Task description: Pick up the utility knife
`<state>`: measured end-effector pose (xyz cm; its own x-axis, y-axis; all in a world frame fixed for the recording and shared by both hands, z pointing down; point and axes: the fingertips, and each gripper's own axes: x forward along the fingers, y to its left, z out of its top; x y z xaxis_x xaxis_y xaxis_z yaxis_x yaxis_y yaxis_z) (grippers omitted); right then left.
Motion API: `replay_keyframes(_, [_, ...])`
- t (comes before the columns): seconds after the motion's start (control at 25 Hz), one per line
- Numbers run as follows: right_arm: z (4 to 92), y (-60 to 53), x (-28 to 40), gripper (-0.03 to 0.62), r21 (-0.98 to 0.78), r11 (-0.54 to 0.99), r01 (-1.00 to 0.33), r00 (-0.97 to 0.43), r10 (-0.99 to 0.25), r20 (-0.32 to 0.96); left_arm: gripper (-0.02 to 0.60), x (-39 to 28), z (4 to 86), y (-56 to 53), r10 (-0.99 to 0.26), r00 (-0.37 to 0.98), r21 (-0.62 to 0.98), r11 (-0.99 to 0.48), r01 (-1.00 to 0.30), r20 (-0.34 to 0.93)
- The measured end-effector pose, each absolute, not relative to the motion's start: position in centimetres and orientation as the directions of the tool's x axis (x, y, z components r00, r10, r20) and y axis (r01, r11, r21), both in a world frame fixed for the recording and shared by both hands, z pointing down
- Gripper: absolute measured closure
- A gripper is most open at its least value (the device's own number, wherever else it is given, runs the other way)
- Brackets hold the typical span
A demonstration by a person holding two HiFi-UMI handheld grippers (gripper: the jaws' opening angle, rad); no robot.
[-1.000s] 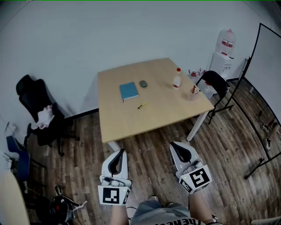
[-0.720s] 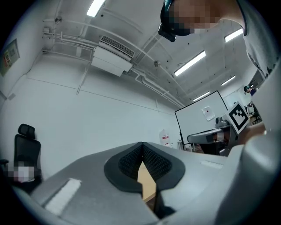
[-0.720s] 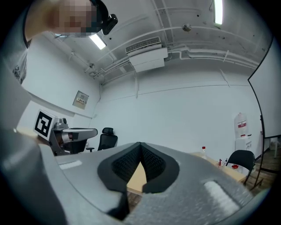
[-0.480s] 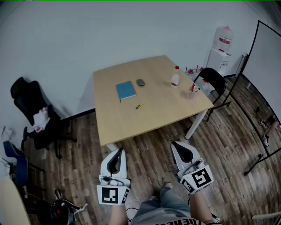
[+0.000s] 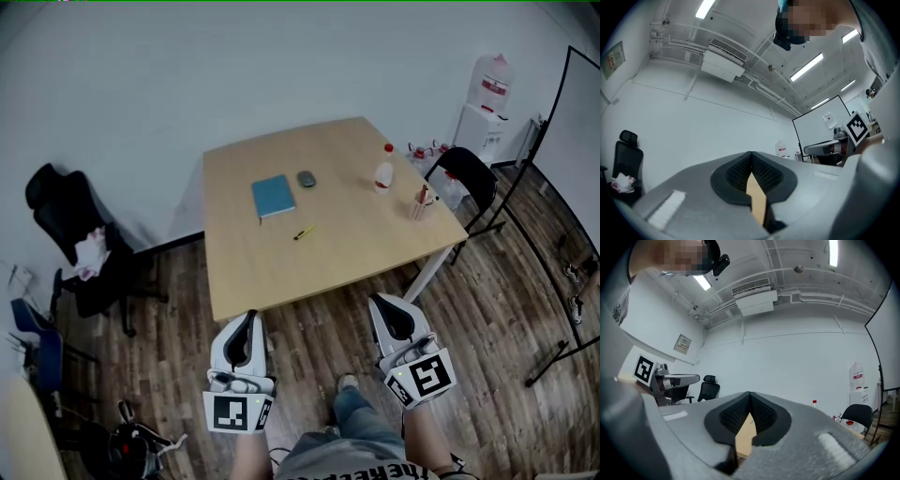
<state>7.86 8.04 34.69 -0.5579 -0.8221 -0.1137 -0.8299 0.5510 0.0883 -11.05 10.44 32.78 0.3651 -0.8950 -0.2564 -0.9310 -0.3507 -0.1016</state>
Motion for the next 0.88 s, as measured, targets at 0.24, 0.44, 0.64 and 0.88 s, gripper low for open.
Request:
replay_keyframes(0.24, [34.1,3.1,8.2,0.594,0.107,0.583,-0.805,-0.593,-0.797,-0.118,0.566,-9.7,32.1,6.1,-0.894,0.364,-0.074,-0.357,-0.931,-0.261])
replay_keyframes(0.44, [33.5,-0.5,8.6,0.594,0.109,0.613,-0.783,-0.622,-0.774,-0.12,0.565,-8.9,31.5,3.0,-0.904,0.338,-0.078,-0.329,-0.941,-0.26])
replay_keyframes(0.64, [33.0,-3.4,8.9,0.594,0.109,0.64,-0.76,-0.65,-0.75,-0.122,0.566,-8.5,30.7,0.6,-0.913,0.306,-0.071,-0.298,-0.952,-0.271])
replay_keyframes(0.88, [32.9,-6.3,9.5,0.594,0.112,0.668,-0.735,-0.678,-0.723,-0.136,0.565,-7.2,29.9,-1.9,-0.913,0.287,-0.099,-0.269,-0.958,-0.291])
